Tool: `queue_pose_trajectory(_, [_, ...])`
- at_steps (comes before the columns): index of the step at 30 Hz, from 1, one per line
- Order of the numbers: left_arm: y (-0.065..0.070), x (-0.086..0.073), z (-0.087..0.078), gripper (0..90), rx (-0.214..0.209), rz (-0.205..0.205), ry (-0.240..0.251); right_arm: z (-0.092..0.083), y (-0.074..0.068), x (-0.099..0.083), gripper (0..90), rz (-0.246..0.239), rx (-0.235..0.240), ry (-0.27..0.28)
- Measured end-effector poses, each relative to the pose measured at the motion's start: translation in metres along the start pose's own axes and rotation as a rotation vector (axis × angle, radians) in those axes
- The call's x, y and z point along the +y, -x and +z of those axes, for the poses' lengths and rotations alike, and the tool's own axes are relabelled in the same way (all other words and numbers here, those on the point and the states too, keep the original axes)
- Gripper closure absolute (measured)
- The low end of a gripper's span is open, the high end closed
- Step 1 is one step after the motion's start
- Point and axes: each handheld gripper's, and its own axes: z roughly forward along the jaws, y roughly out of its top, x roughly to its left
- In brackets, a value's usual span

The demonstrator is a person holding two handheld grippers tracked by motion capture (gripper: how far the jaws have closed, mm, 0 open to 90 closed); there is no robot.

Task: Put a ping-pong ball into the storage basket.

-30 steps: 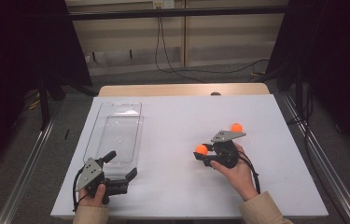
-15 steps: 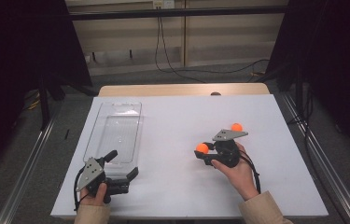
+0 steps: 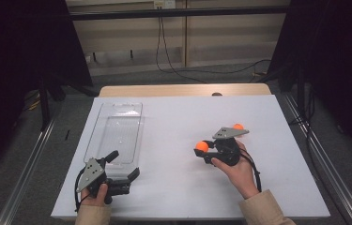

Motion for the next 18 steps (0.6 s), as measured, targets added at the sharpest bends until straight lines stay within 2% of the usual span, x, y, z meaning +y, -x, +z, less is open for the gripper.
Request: queue_pose_trajectory(18, [0.0006, -0.0005, 0.0014, 1.0, 0.000, 0.003, -0.002, 0.0005, 0.0005, 0.0030, 51.1, 0.011, 0.003, 0.006])
